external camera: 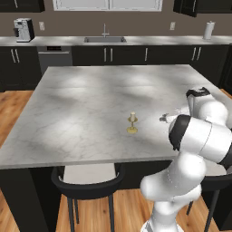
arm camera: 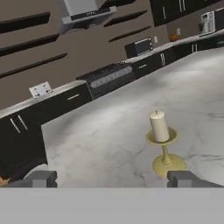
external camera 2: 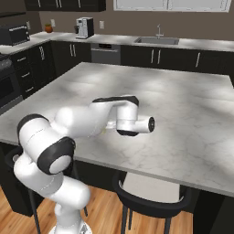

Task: Get the candle and the beer from the cabinet and move them to the dining counter.

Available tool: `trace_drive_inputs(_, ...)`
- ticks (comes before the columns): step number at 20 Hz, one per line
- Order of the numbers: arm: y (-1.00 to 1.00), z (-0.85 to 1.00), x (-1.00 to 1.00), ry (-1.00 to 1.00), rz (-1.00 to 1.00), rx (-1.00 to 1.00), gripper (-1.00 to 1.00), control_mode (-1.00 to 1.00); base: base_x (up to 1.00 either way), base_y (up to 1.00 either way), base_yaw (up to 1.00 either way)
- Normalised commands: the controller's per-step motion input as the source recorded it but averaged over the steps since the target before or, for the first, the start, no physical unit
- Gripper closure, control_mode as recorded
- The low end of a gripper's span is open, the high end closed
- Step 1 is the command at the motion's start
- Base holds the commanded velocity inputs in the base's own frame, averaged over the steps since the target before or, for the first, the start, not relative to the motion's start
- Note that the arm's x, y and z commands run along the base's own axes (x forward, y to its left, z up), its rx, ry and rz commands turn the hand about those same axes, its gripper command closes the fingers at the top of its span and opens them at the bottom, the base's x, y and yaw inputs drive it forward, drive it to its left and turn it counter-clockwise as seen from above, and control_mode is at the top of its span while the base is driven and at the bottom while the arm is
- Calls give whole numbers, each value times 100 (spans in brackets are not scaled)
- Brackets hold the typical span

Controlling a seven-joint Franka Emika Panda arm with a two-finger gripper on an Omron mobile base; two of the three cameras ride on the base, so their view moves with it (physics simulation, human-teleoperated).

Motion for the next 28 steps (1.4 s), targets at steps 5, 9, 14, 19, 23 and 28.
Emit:
trace_drive_inputs(5, 0, 38, -32, 26, -20, -7, -100, -100, 0, 0, 0)
trace_drive_inputs(9, 0, 34, -41, 18, -16, -5, -100, -100, 0, 0, 0)
trace_drive_inputs(14, 0, 29, -48, 7, -6, -8, -100, -100, 0, 0, 0)
trace_drive_inputs(19, 0, 21, -54, 1, -7, -9, -100, -100, 0, 0, 0)
trace_drive_inputs(23, -2, 19, -56, 0, -12, -5, -100, -100, 0, 0, 0)
trace_drive_inputs(28, -1, 19, -56, 1, -19, -2, -100, -100, 0, 0, 0)
